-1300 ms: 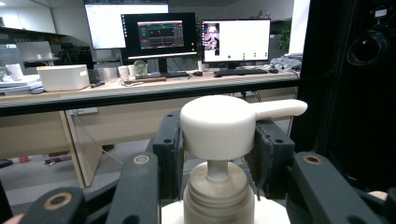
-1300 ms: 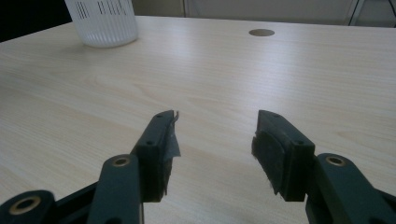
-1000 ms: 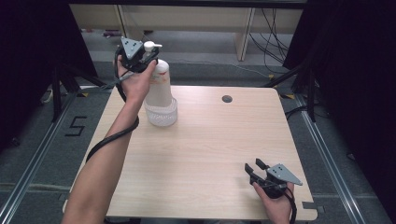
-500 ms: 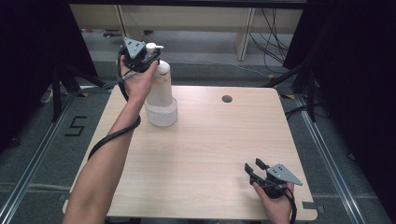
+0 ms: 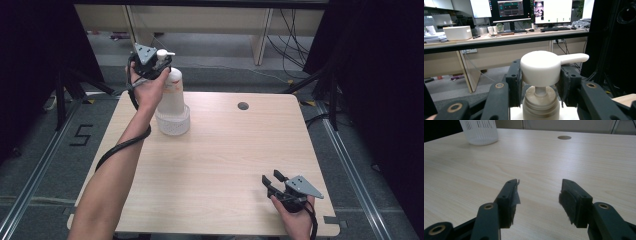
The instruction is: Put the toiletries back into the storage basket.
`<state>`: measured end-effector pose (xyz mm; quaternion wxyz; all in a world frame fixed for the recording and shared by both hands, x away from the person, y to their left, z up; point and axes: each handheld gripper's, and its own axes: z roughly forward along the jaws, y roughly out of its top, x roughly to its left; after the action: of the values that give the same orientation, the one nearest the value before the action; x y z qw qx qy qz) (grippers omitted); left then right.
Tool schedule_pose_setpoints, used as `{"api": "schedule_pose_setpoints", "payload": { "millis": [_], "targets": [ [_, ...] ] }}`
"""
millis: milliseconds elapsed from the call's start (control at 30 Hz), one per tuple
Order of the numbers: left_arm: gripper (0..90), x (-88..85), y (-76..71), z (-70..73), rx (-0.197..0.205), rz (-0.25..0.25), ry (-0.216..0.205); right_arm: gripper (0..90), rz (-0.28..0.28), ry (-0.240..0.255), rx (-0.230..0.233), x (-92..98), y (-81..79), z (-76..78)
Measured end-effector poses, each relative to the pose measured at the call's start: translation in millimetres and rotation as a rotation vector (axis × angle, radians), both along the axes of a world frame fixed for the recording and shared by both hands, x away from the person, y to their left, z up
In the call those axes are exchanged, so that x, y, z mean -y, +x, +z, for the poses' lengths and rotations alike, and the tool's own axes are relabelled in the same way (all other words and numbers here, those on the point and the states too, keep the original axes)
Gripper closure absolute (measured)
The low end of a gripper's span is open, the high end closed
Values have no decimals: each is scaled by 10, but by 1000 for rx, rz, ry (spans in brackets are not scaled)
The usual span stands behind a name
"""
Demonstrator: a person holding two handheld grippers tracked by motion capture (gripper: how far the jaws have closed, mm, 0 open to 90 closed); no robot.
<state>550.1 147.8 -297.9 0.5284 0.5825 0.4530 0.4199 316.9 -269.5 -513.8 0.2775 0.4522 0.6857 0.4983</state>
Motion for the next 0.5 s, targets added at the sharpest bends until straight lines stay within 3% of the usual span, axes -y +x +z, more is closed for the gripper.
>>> {"api": "schedule_pose_setpoints", "payload": {
  "millis": [267, 300, 500],
  "targets": [
    [588, -16, 26, -68, -19, 6, 4, 483, -5, 7, -1, -6, -3, 3],
    [588, -17, 27, -75, -20, 7, 7, 483, -12, 36, -24, -29, -17, 1],
    [588, -12, 36, -116, -29, 6, 3, 483, -8, 29, -19, -25, -14, 3]
  ]
}}
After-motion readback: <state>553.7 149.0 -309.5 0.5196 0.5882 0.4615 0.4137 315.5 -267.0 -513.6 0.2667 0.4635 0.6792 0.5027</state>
